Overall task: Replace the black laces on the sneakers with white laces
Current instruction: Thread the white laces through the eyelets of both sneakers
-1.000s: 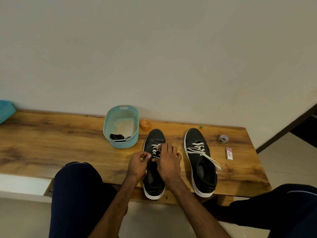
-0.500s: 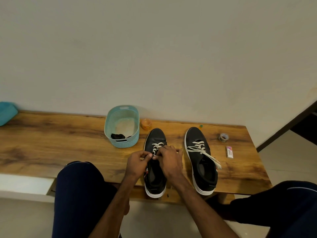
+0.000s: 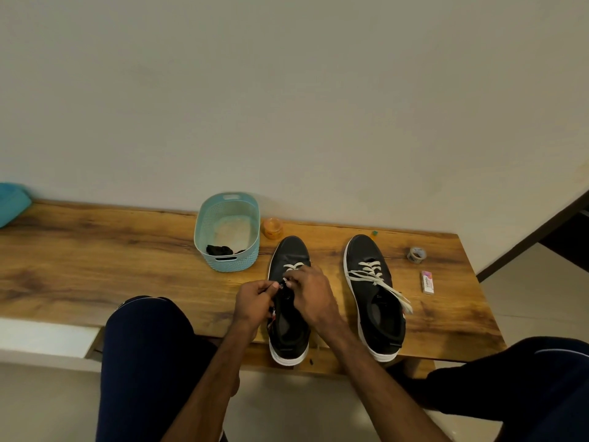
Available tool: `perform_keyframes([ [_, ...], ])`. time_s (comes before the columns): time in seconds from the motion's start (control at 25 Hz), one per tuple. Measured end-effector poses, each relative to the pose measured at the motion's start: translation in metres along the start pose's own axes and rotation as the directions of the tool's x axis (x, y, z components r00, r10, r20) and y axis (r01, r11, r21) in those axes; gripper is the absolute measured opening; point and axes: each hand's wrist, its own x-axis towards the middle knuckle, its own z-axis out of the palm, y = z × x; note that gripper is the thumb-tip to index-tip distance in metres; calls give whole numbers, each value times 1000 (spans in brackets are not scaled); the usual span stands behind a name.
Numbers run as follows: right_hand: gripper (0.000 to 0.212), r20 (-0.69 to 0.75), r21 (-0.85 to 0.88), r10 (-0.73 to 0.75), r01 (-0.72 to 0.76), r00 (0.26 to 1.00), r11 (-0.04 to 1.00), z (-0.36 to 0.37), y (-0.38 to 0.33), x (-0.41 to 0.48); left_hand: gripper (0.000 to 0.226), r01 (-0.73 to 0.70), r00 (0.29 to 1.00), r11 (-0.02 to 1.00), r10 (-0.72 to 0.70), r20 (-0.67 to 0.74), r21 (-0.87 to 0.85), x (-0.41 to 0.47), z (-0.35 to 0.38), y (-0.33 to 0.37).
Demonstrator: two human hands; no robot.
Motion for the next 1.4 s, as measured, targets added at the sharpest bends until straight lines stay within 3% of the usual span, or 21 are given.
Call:
perform_keyframes([
  [0.08,25,-50,65,46,-43,998,997,-1,-2,-2,16,7,1000,1000,-7,-5,-2,0,0,0],
  [0.28,36,50,-124,14,-7,999,992,-6,-14,1,17,-17,1000,1000,17,-6,22,-2,1,1],
  [0.56,35,47,-234,29,-17,998,972,-7,-23,2,16,-41,998,998,43,-37,51,-3,1,1],
  [0.76,40,56,-297,25,-7,998,955,-7,-28,4,16,-140,989,977,146,-24,162,-2,1,1],
  [1.04,36,48,-384,-39,54,998,922,-11,-11,10,13,-42,999,999,41,22,35,4,7,-2],
  [1.12,43,6,-344,-44,43,999,938,-8,-8,7,12,-16,1000,1000,15,-12,-25,2,7,-1],
  [1.24,59,-115,-135,102,-117,988,984,0,-2,-21,14,5,990,976,-35,-135,-218,-2,3,12],
  [1.4,60,-178,60,273,-267,945,962,14,6,-53,12,-166,973,861,64,-222,-481,-13,-13,43],
])
